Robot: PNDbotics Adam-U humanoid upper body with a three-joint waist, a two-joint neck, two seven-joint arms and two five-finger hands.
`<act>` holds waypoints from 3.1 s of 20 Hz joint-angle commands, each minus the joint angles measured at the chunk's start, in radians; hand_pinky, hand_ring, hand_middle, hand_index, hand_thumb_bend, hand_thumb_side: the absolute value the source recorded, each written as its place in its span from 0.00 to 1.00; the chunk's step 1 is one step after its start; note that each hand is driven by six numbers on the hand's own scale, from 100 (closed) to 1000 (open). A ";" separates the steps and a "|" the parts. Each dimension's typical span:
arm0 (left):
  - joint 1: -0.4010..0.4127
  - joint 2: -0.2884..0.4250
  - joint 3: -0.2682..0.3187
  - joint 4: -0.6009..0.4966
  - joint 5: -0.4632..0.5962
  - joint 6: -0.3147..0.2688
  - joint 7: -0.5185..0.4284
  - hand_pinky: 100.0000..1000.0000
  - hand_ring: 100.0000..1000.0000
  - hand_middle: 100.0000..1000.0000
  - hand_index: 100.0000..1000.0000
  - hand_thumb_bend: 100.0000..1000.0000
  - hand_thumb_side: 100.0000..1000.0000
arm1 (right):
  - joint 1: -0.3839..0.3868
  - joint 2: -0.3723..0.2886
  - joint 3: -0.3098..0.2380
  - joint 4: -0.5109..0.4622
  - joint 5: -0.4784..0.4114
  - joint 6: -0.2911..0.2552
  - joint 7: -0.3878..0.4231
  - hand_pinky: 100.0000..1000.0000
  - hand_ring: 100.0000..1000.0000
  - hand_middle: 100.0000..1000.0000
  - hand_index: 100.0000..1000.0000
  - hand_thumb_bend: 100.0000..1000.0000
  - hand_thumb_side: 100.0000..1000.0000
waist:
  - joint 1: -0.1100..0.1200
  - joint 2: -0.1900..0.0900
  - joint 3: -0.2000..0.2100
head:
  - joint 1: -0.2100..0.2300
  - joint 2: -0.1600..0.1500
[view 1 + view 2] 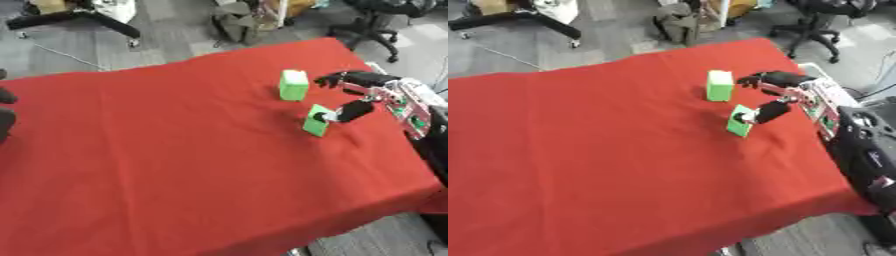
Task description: Pick up the objects with one hand, pass them to the other hand, and then place them into the box on the other side of the table.
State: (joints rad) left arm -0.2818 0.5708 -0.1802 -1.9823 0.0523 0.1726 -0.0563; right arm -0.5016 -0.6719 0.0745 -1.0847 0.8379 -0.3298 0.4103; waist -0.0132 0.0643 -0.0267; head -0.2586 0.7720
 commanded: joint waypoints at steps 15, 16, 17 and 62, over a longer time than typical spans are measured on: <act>-0.004 -0.002 0.003 -0.018 -0.001 -0.001 0.002 0.84 0.65 0.52 0.77 0.63 0.60 | -0.026 0.044 -0.020 0.132 0.067 -0.006 -0.137 0.83 0.75 0.64 0.82 0.16 0.50 | 0.003 -0.007 0.005 | -0.013 -0.002; -0.003 -0.002 0.003 -0.018 0.000 0.000 0.003 0.84 0.65 0.52 0.77 0.63 0.60 | -0.026 0.046 -0.021 0.131 0.067 -0.005 -0.165 0.82 0.73 0.59 0.78 0.12 0.47 | 0.003 -0.007 0.005 | -0.014 -0.002; -0.003 -0.003 0.002 -0.018 0.001 0.000 0.004 0.84 0.65 0.52 0.77 0.62 0.60 | -0.025 0.047 -0.023 0.129 0.064 -0.005 -0.200 0.81 0.71 0.57 0.75 0.08 0.44 | 0.003 -0.007 0.005 | -0.014 -0.002; -0.113 0.022 -0.304 -0.018 0.288 0.105 -0.226 0.83 0.65 0.52 0.73 0.69 0.68 | -0.075 0.309 0.406 -0.828 -0.260 -0.354 -0.419 0.69 0.55 0.40 0.53 0.00 0.09 | 0.031 0.010 0.014 | 0.256 -0.002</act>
State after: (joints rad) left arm -0.3857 0.5651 -0.4882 -1.9824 0.3354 0.2798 -0.2739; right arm -0.5645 -0.3479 0.4855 -1.9088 0.5768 -0.6794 -0.0083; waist 0.0171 0.0821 -0.0130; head 0.0044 0.7722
